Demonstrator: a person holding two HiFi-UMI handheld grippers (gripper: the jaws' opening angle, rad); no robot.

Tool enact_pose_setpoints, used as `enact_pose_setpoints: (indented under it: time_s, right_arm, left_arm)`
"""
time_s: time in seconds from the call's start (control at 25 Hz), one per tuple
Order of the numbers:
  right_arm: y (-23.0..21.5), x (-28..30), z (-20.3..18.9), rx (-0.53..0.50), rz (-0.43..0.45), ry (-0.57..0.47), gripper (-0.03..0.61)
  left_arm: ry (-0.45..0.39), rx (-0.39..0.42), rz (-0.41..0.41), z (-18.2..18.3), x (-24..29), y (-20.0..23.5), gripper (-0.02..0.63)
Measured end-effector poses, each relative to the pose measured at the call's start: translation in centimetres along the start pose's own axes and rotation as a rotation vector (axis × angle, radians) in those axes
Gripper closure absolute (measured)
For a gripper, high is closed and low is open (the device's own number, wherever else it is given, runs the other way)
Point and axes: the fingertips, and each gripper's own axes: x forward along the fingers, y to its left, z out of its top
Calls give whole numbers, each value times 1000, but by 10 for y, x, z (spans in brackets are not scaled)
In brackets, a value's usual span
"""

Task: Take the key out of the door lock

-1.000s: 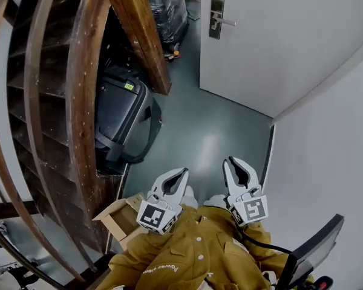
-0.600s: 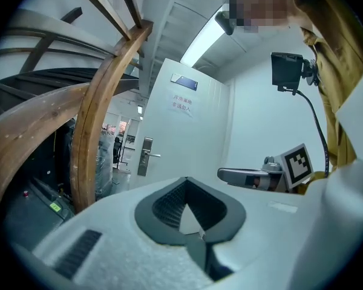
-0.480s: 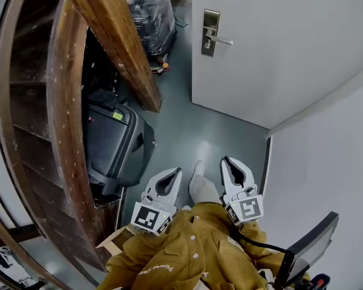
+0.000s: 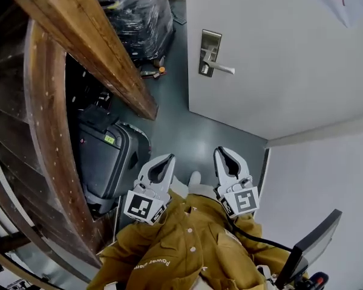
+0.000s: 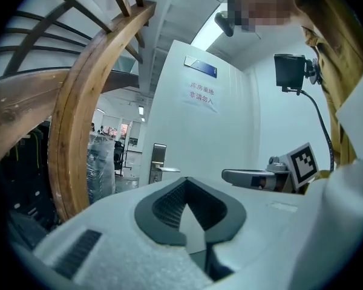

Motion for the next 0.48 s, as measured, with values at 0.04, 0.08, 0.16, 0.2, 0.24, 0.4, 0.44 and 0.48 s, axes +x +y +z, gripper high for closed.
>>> enact_pose_setpoints:
  time_s: [0.04, 0.08, 0.16, 0.2, 0.24, 0.4, 0.44, 0.48]
  right_arm:
    - [-6, 11, 1, 2, -2, 2, 546]
    - [-13, 22, 2, 5, -6, 2, 546]
    - [-25, 41, 3, 7, -20, 1, 546]
    - [-32, 50, 3, 6, -31, 1, 546]
    - [-37, 58, 3, 8, -44, 1, 546]
    - [-54, 84, 9, 15, -136, -2, 548]
    - [-58, 90, 11, 16, -166, -5, 548]
    - [-62, 96, 14, 20, -196, -10, 548]
  left_arm:
    - [2, 3, -7, 4, 11, 8, 617]
    - [5, 9, -17, 7, 23, 15, 617]
    - [12, 48, -48, 14, 48, 28, 617]
    - [15, 87, -69, 19, 62, 34, 617]
    - [25, 142, -98, 25, 77, 40, 617]
    - [167, 454, -292, 35, 141, 71, 616]
    - [193, 509, -350, 37, 158, 80, 615]
    - [212, 557, -404, 40, 177, 89, 613]
